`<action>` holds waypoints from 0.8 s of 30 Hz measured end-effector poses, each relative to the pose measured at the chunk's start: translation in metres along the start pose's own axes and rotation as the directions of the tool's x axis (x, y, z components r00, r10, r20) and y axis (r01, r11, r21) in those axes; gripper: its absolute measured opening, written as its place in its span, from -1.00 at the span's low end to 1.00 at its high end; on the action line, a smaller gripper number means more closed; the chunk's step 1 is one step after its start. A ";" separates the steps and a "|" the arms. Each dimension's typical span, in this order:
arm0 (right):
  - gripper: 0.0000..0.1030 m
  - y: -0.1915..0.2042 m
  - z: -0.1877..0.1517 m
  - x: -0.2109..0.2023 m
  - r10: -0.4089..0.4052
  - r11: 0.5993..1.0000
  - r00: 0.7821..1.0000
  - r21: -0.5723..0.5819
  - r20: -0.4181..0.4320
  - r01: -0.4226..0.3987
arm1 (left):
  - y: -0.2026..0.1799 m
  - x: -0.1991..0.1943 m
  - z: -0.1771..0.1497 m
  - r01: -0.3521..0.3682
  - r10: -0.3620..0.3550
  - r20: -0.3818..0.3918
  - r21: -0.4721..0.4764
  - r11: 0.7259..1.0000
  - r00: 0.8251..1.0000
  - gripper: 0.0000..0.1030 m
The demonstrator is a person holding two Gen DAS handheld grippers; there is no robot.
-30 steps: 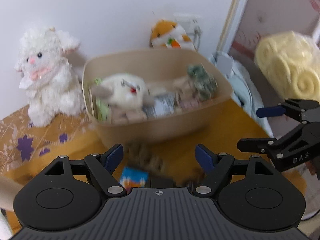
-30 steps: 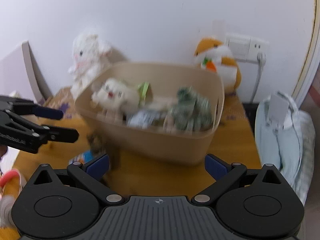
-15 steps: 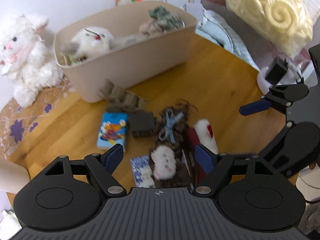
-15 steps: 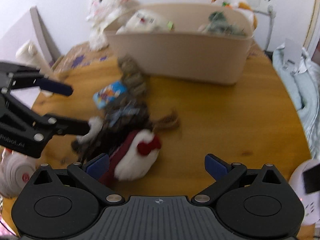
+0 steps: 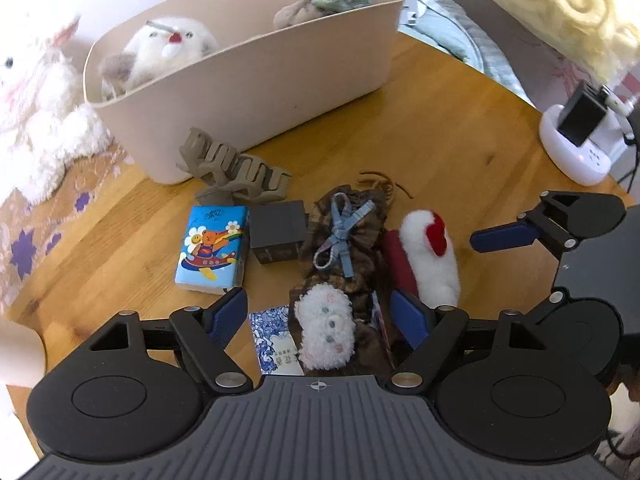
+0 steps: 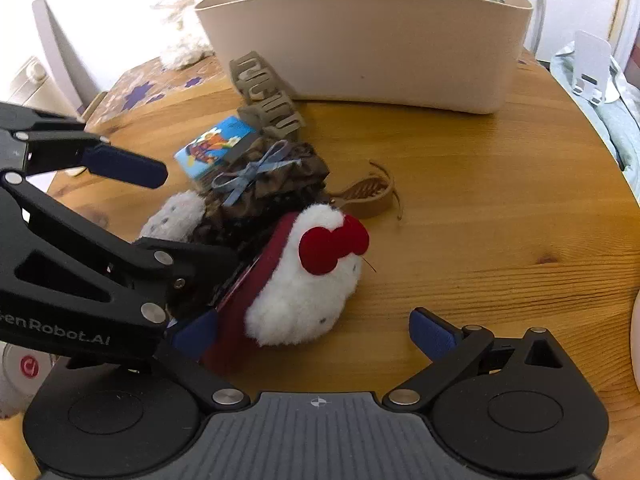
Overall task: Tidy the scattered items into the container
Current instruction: 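Grasp the brown plush keychain with the left tool while the right tool grasps the red-and-white plush toy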
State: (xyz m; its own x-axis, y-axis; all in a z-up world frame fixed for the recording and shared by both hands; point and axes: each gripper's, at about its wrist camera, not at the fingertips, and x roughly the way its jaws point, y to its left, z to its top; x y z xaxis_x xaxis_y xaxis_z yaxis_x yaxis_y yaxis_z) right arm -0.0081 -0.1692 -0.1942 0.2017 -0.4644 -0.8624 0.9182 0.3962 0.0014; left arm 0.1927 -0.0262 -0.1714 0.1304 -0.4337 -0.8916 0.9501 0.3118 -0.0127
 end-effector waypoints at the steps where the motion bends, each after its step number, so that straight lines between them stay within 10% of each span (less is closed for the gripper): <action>1: 1.00 -0.001 0.001 0.001 -0.011 1.000 1.000 -0.003 0.002 0.011 | 0.003 0.002 0.001 0.010 -0.010 -0.007 -0.017 1.000 1.000 0.55; 11: 0.59 -0.025 0.010 0.005 -0.032 0.999 0.999 0.011 0.020 0.031 | 0.016 0.015 0.001 0.069 -0.073 -0.037 -0.100 0.993 0.997 -0.18; 15: -0.20 -0.030 0.017 0.005 0.001 1.000 0.999 -0.004 0.037 -0.001 | 0.013 0.015 0.000 0.075 -0.078 -0.032 -0.088 0.993 0.996 -0.32; 24: -0.22 -0.043 0.016 -0.012 0.025 0.999 0.999 -0.022 0.033 -0.024 | 0.019 0.006 -0.004 0.084 -0.087 -0.018 -0.130 0.988 0.996 -0.37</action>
State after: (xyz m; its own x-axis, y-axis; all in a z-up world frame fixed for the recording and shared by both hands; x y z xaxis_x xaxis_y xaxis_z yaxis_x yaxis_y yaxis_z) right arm -0.0445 -0.1937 -0.1757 0.2354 -0.4800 -0.8451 0.9055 0.4242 0.0113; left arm 0.2098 -0.0192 -0.1786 0.0423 -0.4441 -0.8950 0.9126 0.3817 -0.1462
